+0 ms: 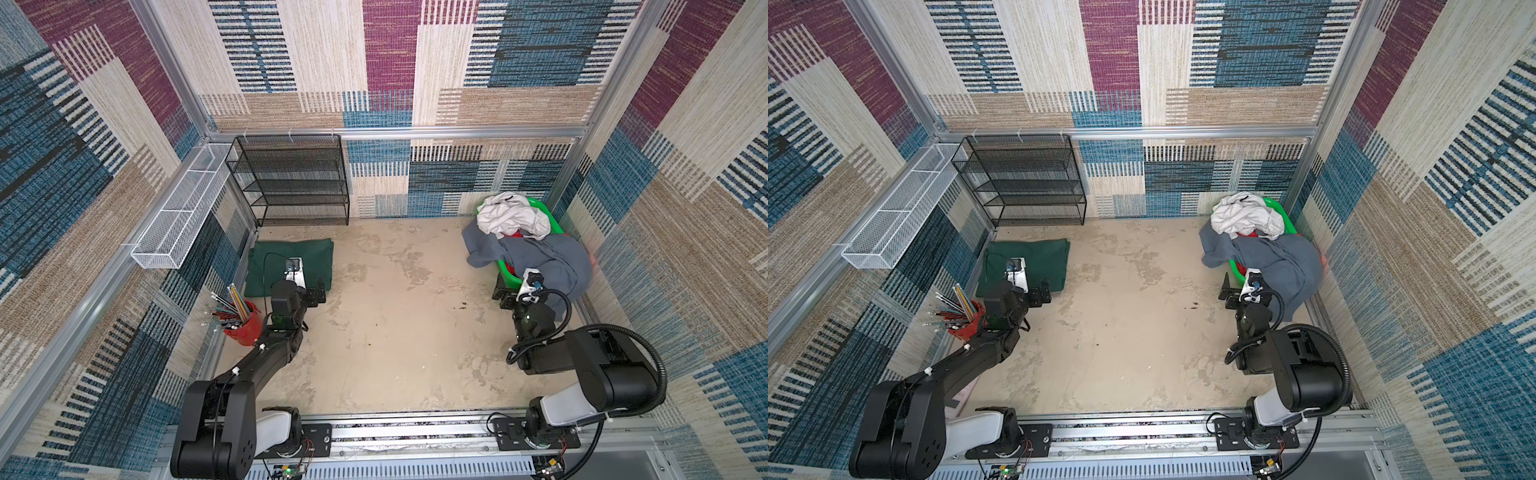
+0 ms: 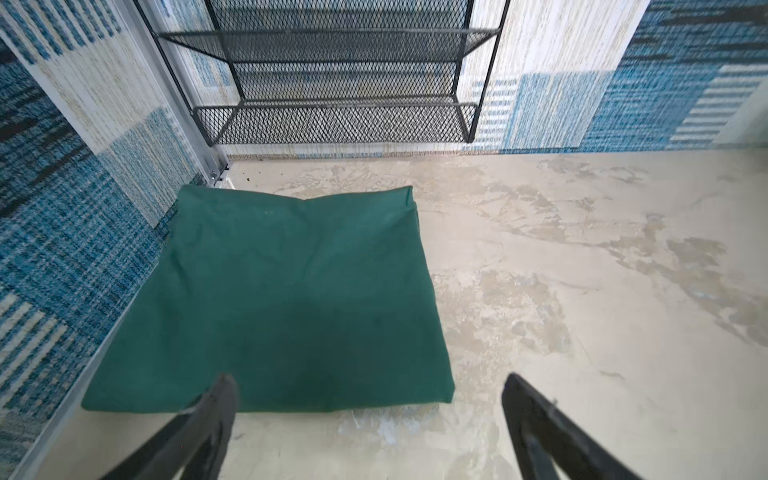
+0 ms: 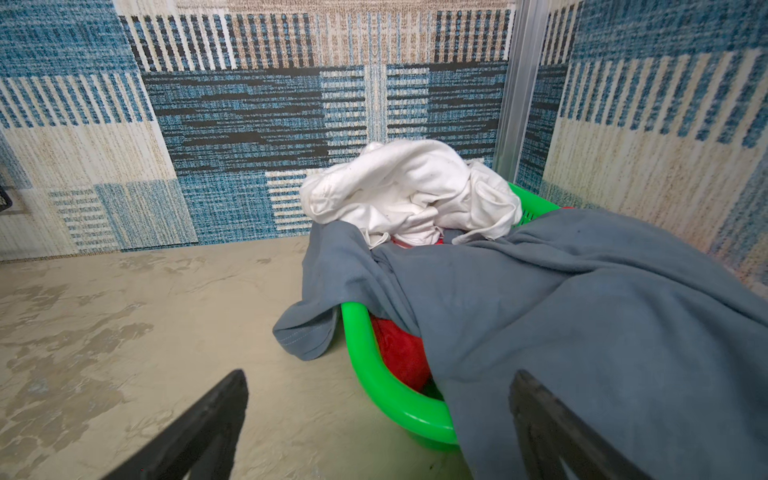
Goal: Fold and stack the t-shirts
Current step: 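Reach the right gripper into the green basket and grasp the white t-shirt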
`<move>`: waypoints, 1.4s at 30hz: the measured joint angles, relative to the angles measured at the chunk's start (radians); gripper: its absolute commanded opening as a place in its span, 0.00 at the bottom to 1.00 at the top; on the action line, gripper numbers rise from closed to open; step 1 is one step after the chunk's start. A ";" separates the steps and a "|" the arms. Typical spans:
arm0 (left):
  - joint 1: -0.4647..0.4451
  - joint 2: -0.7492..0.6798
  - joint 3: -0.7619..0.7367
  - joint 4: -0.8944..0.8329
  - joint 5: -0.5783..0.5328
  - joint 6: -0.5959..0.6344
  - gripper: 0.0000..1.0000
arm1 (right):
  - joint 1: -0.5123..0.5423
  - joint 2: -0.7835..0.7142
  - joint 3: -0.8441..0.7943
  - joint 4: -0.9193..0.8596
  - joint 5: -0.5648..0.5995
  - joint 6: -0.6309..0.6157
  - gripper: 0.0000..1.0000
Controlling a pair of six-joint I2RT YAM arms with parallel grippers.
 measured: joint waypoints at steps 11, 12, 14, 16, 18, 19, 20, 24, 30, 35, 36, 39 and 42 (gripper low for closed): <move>-0.222 -0.089 0.140 -0.201 -0.103 -0.065 1.00 | 0.070 -0.329 0.446 -0.626 0.119 0.049 0.98; -0.237 -0.101 0.153 -0.225 -0.106 -0.077 1.00 | 0.063 -0.306 0.510 -0.702 0.118 0.076 0.98; -0.264 -0.127 0.187 -0.281 -0.114 -0.108 1.00 | 0.037 -0.235 0.644 -0.859 0.105 0.129 0.98; -0.293 -0.150 0.226 -0.343 -0.116 -0.144 1.00 | 0.005 -0.146 0.778 -1.013 0.093 0.180 0.98; -0.321 -0.172 0.266 -0.410 -0.096 -0.192 1.00 | -0.020 -0.038 0.915 -1.149 0.057 0.216 0.98; -0.333 -0.176 0.283 -0.442 -0.085 -0.212 1.00 | -0.026 0.013 0.976 -1.209 0.045 0.225 0.98; -0.342 -0.176 0.301 -0.472 -0.067 -0.233 1.00 | -0.029 0.066 1.037 -1.258 0.029 0.232 0.98; -0.360 -0.164 0.344 -0.593 -0.005 -0.299 1.00 | -0.029 0.279 1.272 -1.426 -0.053 0.238 0.98; -0.375 -0.161 0.346 -0.660 0.054 -0.330 1.00 | -0.032 0.500 1.458 -1.525 -0.136 0.260 0.99; -0.376 -0.154 0.375 -0.687 0.063 -0.325 1.00 | -0.032 0.610 1.567 -1.572 -0.082 0.289 0.93; -0.376 -0.155 0.377 -0.687 0.063 -0.325 1.00 | -0.032 0.625 1.579 -1.573 -0.071 0.290 0.88; -0.376 -0.155 0.377 -0.698 0.063 -0.322 1.00 | -0.032 0.665 1.612 -1.586 -0.062 0.288 0.57; -0.377 -0.156 0.377 -0.704 0.064 -0.322 1.00 | -0.032 0.706 1.678 -1.616 -0.058 0.274 0.12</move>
